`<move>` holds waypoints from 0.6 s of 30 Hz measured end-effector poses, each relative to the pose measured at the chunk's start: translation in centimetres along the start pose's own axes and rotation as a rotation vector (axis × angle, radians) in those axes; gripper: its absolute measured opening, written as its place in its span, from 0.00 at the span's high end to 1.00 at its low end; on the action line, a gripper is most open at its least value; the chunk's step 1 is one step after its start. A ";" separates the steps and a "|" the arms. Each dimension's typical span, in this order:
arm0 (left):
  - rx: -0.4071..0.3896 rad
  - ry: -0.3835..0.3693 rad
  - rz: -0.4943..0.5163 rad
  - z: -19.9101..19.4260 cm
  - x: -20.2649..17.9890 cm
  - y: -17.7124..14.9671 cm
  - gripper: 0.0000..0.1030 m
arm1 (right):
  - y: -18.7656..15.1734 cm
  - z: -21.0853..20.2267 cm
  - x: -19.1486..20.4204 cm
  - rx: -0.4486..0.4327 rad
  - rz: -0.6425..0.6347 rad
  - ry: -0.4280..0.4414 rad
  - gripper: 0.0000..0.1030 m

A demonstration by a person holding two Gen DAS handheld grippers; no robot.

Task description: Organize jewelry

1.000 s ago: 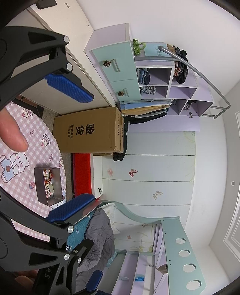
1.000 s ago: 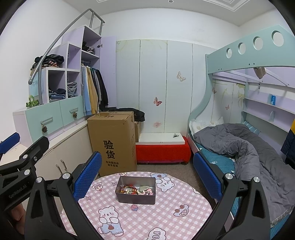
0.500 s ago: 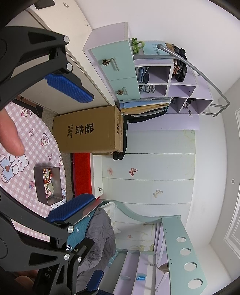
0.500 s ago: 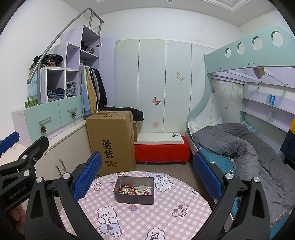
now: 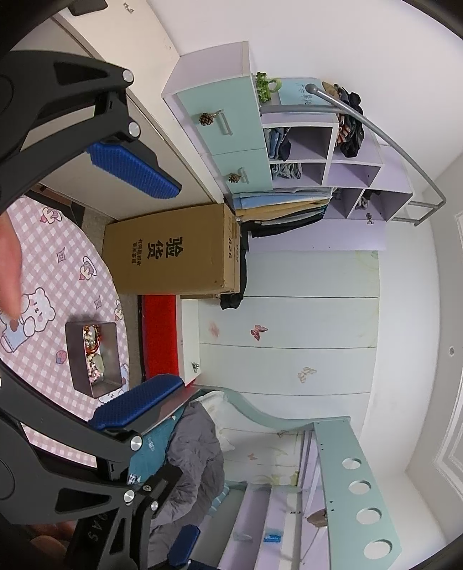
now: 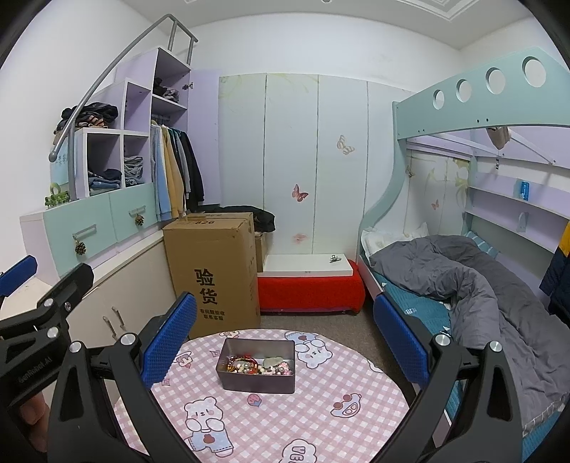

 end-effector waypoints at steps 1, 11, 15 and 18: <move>0.007 -0.004 -0.001 0.1 0.0 -0.1 0.06 | 0.0 0.0 0.0 0.001 0.000 -0.001 0.07; 0.012 -0.008 -0.002 0.3 0.3 -0.3 0.06 | -0.1 0.1 0.0 0.003 0.003 -0.004 0.07; 0.014 -0.008 -0.006 0.3 0.3 -0.3 0.06 | 0.0 0.1 0.0 0.002 0.003 -0.003 0.07; 0.018 -0.013 -0.017 0.3 0.4 -0.4 0.06 | -0.1 0.1 0.0 0.003 0.004 -0.003 0.07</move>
Point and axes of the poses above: each gripper's, at about its wrist camera, not at the fingertips, and z roughly the way its jaws point, x to its left, y to its top, the point moved 10 cm from there along z, roughly the way its jaws point, and after that the axes turned 14 degrees about -x, right-handed, at the moved point
